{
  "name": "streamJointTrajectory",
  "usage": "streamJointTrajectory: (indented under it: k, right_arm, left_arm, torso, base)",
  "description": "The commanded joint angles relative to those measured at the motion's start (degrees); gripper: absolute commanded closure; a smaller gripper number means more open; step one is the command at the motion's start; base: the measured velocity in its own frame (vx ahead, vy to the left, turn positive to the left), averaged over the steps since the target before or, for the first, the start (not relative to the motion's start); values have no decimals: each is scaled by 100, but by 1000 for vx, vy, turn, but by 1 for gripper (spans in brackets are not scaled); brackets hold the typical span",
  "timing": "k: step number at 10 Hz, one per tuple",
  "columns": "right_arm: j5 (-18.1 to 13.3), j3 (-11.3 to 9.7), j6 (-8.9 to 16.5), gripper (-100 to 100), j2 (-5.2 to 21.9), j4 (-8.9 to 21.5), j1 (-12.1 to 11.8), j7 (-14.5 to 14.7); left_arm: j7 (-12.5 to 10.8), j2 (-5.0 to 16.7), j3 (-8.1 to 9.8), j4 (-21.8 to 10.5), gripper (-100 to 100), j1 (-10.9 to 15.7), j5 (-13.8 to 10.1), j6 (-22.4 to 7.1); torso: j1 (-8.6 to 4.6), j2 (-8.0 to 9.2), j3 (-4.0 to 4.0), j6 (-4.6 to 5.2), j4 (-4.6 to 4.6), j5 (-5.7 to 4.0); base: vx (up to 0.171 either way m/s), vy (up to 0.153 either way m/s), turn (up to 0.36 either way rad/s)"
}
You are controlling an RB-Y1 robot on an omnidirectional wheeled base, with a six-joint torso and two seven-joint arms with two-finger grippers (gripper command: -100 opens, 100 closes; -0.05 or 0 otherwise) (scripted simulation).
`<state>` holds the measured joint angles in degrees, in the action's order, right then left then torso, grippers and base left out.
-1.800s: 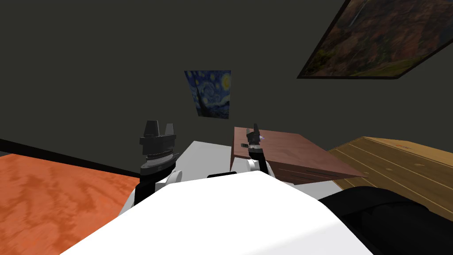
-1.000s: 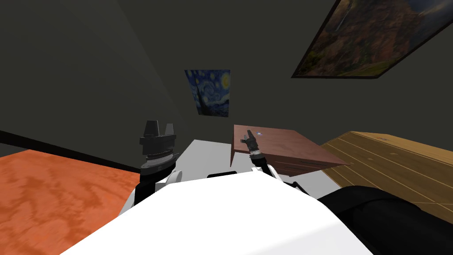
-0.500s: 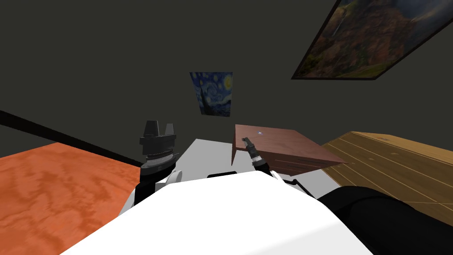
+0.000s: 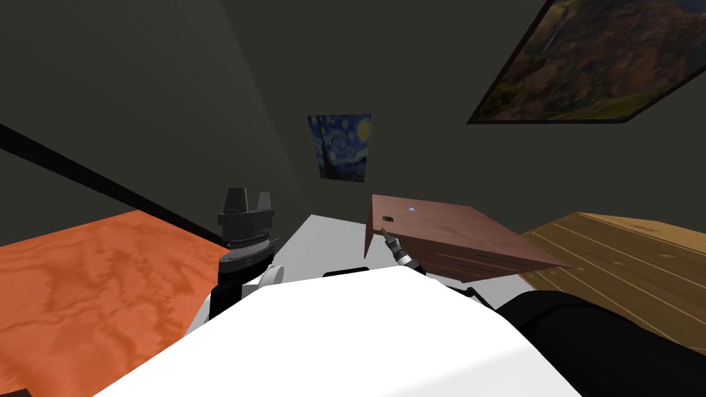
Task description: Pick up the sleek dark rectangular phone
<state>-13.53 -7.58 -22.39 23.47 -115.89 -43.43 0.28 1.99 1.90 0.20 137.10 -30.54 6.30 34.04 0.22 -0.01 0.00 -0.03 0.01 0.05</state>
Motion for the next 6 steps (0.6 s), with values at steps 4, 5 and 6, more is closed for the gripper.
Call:
streamJointTrajectory:
  k: [4, 5, 6]
  right_arm:
    - [-271, 9, -152, -100, 437, 640, -618, 453]
    - [-387, 9, -180, -100, 604, 805, -823, 650]
    - [-387, 9, -180, -100, 604, 893, -823, 650]
  left_arm:
    - [0, 0, 0, 0, 0, 0, 0, 0]
    - [0, 0, 1, 0, 0, -1, 0, 0]
    - [0, 0, 0, 0, 0, -1, 0, 0]
  torso:
    - [-4, -17, -9, 0, -3, -1]
    - [-9, -20, -12, 2, -4, -2]
    - [-7, -23, -13, -1, -5, -1]
  base:
    - [42, 49, 144]
    - [64, 51, 183]
    - [56, 34, 102]
